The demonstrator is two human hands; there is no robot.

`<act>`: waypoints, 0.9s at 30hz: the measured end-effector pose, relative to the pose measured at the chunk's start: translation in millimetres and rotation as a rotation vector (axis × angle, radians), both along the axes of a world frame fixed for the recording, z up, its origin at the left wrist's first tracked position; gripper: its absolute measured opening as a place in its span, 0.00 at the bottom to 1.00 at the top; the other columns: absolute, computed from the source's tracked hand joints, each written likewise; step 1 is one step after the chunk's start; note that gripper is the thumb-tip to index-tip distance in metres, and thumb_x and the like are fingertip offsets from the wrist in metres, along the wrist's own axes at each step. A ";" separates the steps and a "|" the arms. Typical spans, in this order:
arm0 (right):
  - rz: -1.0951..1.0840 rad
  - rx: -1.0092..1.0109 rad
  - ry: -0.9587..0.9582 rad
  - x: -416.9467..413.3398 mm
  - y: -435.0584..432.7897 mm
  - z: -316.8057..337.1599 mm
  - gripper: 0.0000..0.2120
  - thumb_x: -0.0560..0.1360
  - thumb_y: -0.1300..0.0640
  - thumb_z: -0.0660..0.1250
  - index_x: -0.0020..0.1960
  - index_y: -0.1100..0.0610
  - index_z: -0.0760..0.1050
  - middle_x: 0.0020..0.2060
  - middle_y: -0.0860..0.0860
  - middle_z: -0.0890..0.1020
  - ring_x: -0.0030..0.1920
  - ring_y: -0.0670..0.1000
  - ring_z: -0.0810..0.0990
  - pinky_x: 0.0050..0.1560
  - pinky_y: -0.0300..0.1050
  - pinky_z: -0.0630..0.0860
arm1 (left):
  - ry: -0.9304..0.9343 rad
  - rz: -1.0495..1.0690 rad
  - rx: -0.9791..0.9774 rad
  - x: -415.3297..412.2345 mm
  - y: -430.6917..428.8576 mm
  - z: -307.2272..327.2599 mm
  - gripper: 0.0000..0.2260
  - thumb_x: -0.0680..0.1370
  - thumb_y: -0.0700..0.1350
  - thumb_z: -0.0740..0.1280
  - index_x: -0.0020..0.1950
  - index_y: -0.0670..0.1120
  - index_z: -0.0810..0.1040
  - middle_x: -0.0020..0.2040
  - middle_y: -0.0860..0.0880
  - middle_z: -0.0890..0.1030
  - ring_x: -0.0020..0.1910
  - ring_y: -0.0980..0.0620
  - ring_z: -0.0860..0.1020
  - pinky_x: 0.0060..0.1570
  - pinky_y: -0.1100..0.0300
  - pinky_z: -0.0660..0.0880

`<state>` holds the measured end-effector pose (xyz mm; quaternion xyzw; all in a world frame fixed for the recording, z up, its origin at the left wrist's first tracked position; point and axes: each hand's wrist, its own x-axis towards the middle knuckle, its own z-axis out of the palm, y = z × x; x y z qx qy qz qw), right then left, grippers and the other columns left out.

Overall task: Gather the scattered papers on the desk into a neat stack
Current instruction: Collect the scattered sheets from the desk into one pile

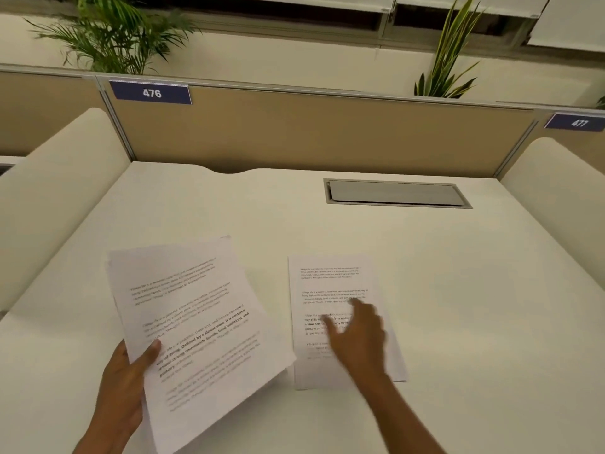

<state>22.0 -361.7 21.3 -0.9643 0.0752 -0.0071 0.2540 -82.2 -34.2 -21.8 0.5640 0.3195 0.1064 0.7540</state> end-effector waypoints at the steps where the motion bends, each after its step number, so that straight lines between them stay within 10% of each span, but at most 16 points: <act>1: -0.110 -0.139 0.115 10.9 -22.0 -6.4 0.32 0.71 0.38 0.66 0.67 0.58 0.66 0.60 0.57 0.73 0.61 0.58 0.72 0.59 0.53 0.72 | 0.003 0.004 -0.005 -1.7 3.8 -0.4 0.13 0.78 0.39 0.66 0.62 0.50 0.77 0.59 0.42 0.82 0.54 0.36 0.81 0.43 0.45 0.82; 11: -0.343 0.144 0.365 40.4 -81.8 -38.2 0.30 0.67 0.51 0.77 0.62 0.63 0.69 0.59 0.60 0.78 0.61 0.61 0.77 0.57 0.53 0.75 | 0.020 -0.011 0.032 6.7 9.8 -0.1 0.17 0.79 0.39 0.66 0.67 0.46 0.73 0.62 0.39 0.80 0.56 0.35 0.80 0.47 0.43 0.81; 27: -0.198 0.621 0.012 27.3 -102.6 17.0 0.05 0.73 0.59 0.70 0.38 0.57 0.80 0.34 0.49 0.83 0.34 0.52 0.80 0.34 0.42 0.74 | 0.003 -0.056 0.065 13.1 3.0 7.9 0.13 0.78 0.39 0.67 0.62 0.48 0.76 0.56 0.43 0.84 0.49 0.39 0.84 0.42 0.45 0.83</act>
